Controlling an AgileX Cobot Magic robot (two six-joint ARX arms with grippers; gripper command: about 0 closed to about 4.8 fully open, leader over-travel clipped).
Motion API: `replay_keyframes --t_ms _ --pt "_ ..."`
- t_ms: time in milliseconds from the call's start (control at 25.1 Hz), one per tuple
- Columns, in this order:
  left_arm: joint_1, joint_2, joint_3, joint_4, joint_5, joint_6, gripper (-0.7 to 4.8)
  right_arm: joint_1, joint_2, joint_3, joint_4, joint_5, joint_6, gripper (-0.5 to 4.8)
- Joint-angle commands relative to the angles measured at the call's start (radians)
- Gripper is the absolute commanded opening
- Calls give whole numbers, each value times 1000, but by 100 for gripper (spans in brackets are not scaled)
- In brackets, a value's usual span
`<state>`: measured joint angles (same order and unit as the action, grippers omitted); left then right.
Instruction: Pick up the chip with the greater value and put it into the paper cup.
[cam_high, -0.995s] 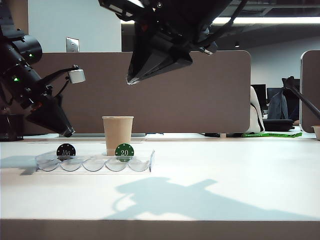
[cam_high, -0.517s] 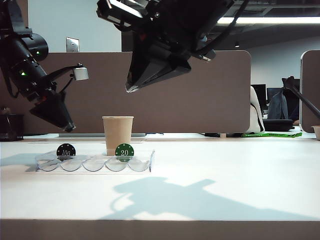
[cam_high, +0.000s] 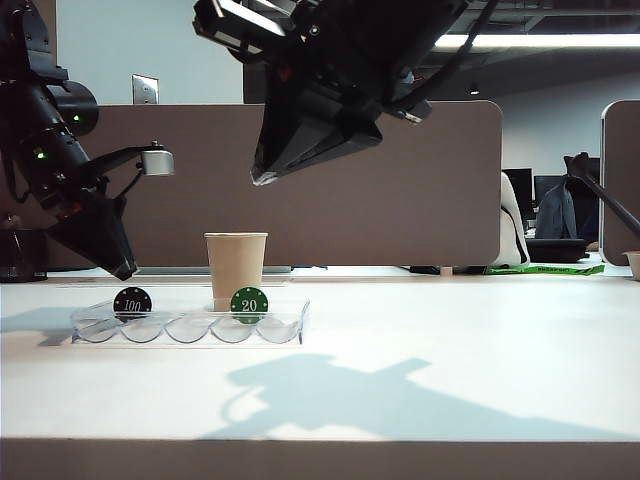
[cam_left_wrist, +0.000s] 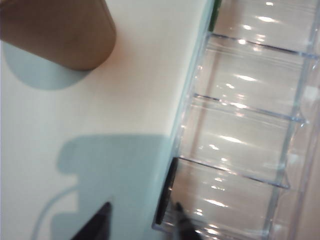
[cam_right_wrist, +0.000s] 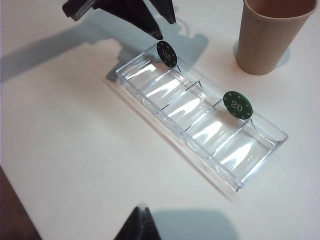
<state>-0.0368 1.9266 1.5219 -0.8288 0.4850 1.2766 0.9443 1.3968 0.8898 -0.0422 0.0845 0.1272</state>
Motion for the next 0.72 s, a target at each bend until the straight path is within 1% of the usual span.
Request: replay_keyframes --t_ms 40,716 --pt "-1 3 3 17 5 8 188 1 -3 3 16 -1 4 -6" --pt "-2 66 3 56 8 6 188 0 1 3 17 -1 4 -6"
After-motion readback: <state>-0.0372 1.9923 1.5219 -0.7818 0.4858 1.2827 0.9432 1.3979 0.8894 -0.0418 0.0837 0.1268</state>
